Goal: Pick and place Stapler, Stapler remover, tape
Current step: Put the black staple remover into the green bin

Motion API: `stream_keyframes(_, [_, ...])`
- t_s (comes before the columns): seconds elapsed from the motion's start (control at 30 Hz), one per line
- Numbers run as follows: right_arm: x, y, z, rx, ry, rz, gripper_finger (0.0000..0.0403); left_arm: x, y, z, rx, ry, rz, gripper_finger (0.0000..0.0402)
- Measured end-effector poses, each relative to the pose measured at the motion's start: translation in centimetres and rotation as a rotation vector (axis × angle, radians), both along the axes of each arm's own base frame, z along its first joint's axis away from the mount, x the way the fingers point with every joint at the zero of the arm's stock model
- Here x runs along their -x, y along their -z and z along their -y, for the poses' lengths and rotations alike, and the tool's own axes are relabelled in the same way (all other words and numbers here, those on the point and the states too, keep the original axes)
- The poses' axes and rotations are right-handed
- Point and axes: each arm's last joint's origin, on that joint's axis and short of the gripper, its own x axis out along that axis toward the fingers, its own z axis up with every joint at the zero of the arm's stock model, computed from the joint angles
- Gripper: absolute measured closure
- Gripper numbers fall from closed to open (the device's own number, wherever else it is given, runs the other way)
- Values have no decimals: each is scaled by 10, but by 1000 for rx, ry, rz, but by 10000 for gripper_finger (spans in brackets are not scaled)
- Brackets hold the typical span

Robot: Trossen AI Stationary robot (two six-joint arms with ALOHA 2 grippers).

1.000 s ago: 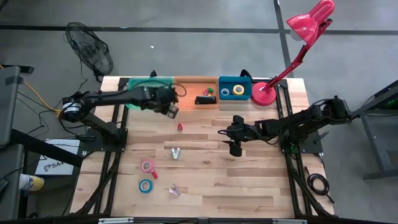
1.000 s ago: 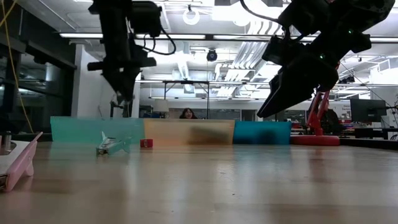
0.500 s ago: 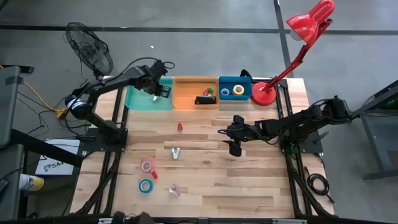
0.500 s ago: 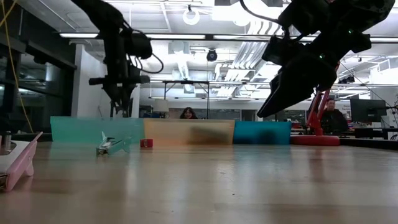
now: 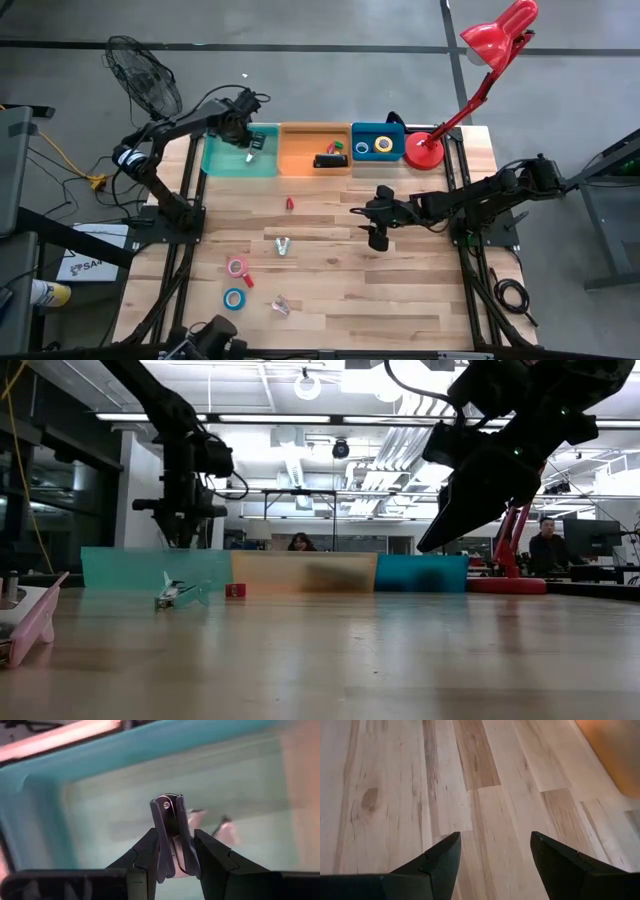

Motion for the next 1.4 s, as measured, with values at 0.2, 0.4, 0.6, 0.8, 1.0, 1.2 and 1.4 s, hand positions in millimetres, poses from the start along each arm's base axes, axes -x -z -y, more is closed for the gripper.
stream_keyframes(0.2, [0,0,1,22,23,2,172,13,2,-3,42,-49,-40,308])
stream_keyframes(0.4, [0,0,1,20,28,4,172,13,4,-4,44,-54,-52,308])
stream_keyframes(0.6, [0,0,1,10,26,5,172,12,10,-4,71,-50,-72,308])
stream_keyframes(0.8, [0,0,1,9,26,6,172,10,19,-8,94,-46,-90,301])
stream_keyframes(1.0, [0,0,1,3,29,5,172,9,23,-9,97,-45,-97,238])
stream_keyframes(1.2, [0,0,1,-2,33,6,172,9,23,-9,99,-44,-98,215])
stream_keyframes(1.4, [0,0,1,-6,37,7,172,9,23,-9,103,-43,-101,212])
